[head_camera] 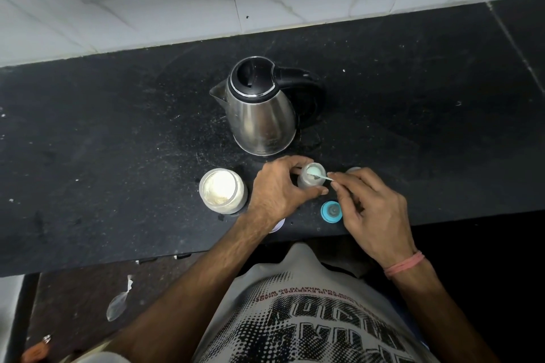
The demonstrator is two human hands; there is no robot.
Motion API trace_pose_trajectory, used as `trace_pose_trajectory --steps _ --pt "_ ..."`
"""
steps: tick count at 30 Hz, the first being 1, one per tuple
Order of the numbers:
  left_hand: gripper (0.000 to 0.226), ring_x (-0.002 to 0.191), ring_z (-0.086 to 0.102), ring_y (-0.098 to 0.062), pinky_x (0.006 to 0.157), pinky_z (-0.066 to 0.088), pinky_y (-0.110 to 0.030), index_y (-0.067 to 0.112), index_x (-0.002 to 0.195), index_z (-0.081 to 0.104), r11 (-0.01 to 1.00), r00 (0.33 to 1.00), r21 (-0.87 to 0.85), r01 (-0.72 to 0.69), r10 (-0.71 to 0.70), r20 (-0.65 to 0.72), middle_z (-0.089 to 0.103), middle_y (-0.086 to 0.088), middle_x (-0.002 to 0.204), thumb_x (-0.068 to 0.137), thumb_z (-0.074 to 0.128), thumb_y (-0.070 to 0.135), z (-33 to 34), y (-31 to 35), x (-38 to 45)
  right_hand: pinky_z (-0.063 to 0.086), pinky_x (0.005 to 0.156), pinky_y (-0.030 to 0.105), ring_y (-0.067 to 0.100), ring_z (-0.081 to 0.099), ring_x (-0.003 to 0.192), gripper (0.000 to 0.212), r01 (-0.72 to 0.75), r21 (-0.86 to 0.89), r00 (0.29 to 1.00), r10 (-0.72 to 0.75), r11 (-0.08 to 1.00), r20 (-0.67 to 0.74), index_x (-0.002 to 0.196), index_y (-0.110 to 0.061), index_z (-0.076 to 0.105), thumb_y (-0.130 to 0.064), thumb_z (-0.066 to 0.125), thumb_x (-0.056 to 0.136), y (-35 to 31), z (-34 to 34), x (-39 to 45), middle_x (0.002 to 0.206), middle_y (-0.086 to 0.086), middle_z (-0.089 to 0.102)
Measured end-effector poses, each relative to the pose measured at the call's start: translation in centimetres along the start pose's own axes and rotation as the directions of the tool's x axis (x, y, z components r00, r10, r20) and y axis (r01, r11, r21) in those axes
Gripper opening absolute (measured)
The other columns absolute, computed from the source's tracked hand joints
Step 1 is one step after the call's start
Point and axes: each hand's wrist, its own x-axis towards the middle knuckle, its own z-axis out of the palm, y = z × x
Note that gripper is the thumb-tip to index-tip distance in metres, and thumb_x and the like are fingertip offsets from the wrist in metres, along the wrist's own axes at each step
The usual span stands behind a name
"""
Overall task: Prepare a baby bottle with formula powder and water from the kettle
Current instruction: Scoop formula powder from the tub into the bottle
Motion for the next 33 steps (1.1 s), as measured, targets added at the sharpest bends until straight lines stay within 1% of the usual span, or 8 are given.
trace_pose_trajectory --steps 4,10,14,17,19,22,29,33 --pt "0.061 0.105 0.076 0.007 0.098 0.065 -0.035 0.041 0.121 0.082 1.0 1.0 0.015 -0.002 0.002 -0.005 0.082 0.026 0.11 0.068 0.104 0.061 -0.1 0.1 0.0 0.063 0.067 0.037 0.013 0.071 0.082 0.02 0.003 -0.008 0.999 -0.003 1.0 -0.035 0.124 -0.01 0.081 -0.014 0.073 0.106 -0.2 0.1 -0.1 0.114 0.002 0.073" --pt "0.061 0.105 0.076 0.006 0.098 0.065 -0.035 0.041 0.121 0.082 1.0 1.0 0.029 0.003 -0.003 -0.002 0.082 0.026 0.11 0.068 0.105 0.059 -0.2 0.3 -0.1 0.06 0.063 0.032 0.001 0.059 0.074 0.019 -0.051 0.041 0.997 0.054 0.998 -0.054 0.122 -0.011 0.081 -0.015 0.072 0.106 -0.5 0.5 -0.1 0.112 0.0 0.071" --pt "0.062 0.104 0.076 0.007 0.098 0.065 -0.034 0.04 0.122 0.082 0.999 1.0 0.032 0.006 -0.006 -0.004 0.082 0.025 0.109 0.067 0.106 0.058 -0.3 0.4 -0.1 0.056 0.059 0.029 0.008 0.065 0.064 0.015 -0.275 0.254 0.95 0.303 0.927 -0.077 0.116 -0.018 0.083 -0.015 0.075 0.104 -1.3 0.7 0.1 0.099 -0.007 0.076" --pt "0.062 0.104 0.075 0.007 0.097 0.065 -0.035 0.04 0.121 0.082 0.999 1.0 0.037 0.002 -0.002 -0.008 0.081 0.026 0.11 0.067 0.106 0.058 -0.2 0.4 -0.1 0.062 0.063 0.039 0.013 0.07 0.064 0.012 -0.453 0.402 0.865 0.501 0.796 -0.016 0.11 -0.026 0.084 -0.02 0.075 0.104 -1.5 0.7 0.5 0.084 -0.008 0.079" --pt "0.062 0.104 0.075 0.007 0.098 0.065 -0.034 0.039 0.122 0.083 0.999 1.0 0.038 0.004 -0.004 -0.005 0.081 0.025 0.111 0.067 0.106 0.057 -0.2 0.4 -0.1 0.064 0.065 0.046 0.015 0.072 0.064 0.012 -0.49 0.431 0.84 0.543 0.758 -0.001 0.107 -0.028 0.084 -0.021 0.075 0.104 -1.4 0.8 0.5 0.083 -0.009 0.08" --pt "0.063 0.105 0.075 0.006 0.098 0.065 -0.035 0.04 0.123 0.082 0.999 1.0 0.043 -0.001 0.001 -0.004 0.082 0.025 0.111 0.068 0.106 0.058 -0.3 0.5 -0.1 0.063 0.062 0.047 0.018 0.071 0.064 0.012 -0.483 0.447 0.841 0.541 0.753 -0.003 0.109 -0.027 0.083 -0.021 0.075 0.104 -1.6 0.6 0.5 0.084 -0.008 0.08" --pt "0.061 0.103 0.076 0.005 0.096 0.065 -0.034 0.041 0.121 0.081 0.999 1.0 0.052 -0.001 0.001 -0.005 0.081 0.025 0.11 0.068 0.104 0.059 -0.4 0.7 -0.2 0.053 0.059 0.019 0.011 0.067 0.068 0.014 -0.307 0.233 0.937 0.336 0.923 -0.098 0.114 -0.015 0.084 -0.015 0.079 0.1 -2.0 0.5 0.0 0.095 -0.006 0.075" --pt "0.062 0.105 0.075 0.003 0.096 0.065 -0.036 0.04 0.123 0.08 0.995 1.0 0.096 -0.009 0.01 -0.006 0.08 0.023 0.114 0.069 0.103 0.062 -0.5 1.0 -0.3 0.049 0.06 0.014 0.009 0.068 0.069 0.015 -0.339 0.255 0.925 0.37 0.906 -0.086 0.114 -0.016 0.083 -0.012 0.079 0.1 -2.2 0.6 0.1 0.099 -0.007 0.075"
